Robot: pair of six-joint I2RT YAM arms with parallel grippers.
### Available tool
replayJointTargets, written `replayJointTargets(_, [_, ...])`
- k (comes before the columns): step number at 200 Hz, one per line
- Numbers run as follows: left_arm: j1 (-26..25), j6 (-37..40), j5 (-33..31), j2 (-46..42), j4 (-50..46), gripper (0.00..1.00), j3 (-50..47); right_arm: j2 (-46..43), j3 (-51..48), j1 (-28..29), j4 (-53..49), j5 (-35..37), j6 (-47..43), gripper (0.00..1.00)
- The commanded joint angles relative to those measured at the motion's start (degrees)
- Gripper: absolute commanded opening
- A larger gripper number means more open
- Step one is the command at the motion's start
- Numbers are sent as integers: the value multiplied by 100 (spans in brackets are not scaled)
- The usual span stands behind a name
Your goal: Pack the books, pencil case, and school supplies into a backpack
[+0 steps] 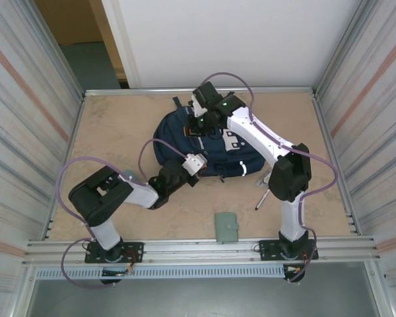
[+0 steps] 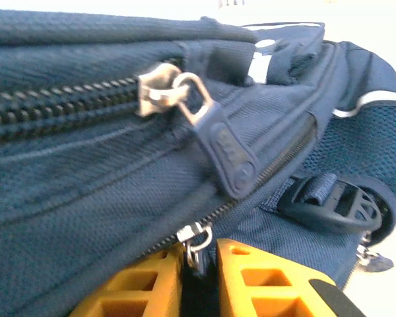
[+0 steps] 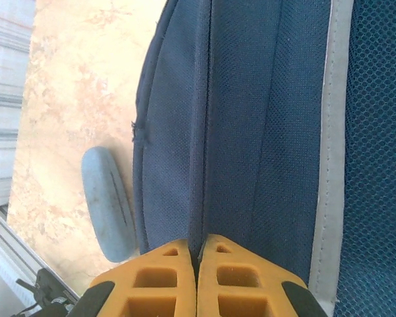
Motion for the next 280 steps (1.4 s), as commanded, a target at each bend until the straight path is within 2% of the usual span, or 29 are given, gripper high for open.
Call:
replayJointTargets(1, [78, -174, -499, 65, -16, 19, 222, -493, 345, 237, 163, -381, 96, 0])
replayJointTargets(13, [83, -183, -461, 166, 196, 18, 187, -529, 333, 241, 188, -365, 143, 0])
replayJointTargets(32, [86, -241, -352, 206, 284, 12, 155, -580, 313, 260, 191, -375, 161, 0])
replayJointTargets(48, [100, -154, -207, 245, 387, 0, 154, -684, 127, 253, 175, -240, 24, 0])
replayJointTargets(74, [108, -53, 110, -162, 202, 0, -25, -945, -551, 175, 176, 337, -335, 0])
replayJointTargets(108, [207, -113, 772, -1140, -1310, 0, 17, -1044, -941, 165, -108, 769, -1061, 0])
replayJointTargets(127, [472, -605, 1373, -1631, -1799, 0, -56, -1039, -1030, 210, -152, 984, -1449, 0])
replayJointTargets(146, [921, -1315, 2252, -1763, -1727, 0, -133, -1012, -1119, 241, -49, 1290, -1581, 0])
replayJointTargets(157, [1096, -1538, 2499, -1831, -1713, 0, -183, -975, -1055, 235, -41, 1388, -1614, 0])
replayJointTargets(173, [1171, -1543, 2369, -2036, -1891, 0, -273, -899, -907, 239, -145, 1415, -1837, 0])
replayJointTargets(202, [1340, -1548, 1675, -2530, -2306, 0, -456, -941, -935, 249, -319, 1693, -2655, 0])
replayJointTargets(231, [1915, -1702, 1735, -3124, -2689, 0, -619, -1186, -1395, 401, 37, 2081, -3915, 0])
replayJointTargets(263, [2187, -1649, 1560, -3538, -3044, 0, -658, -1086, -1511, 728, -23, 2268, -5308, 0])
replayJointTargets(280, [2268, -1672, 1481, -3620, -3071, 0, -688, -919, -1309, 852, -181, 2489, -5725, 0])
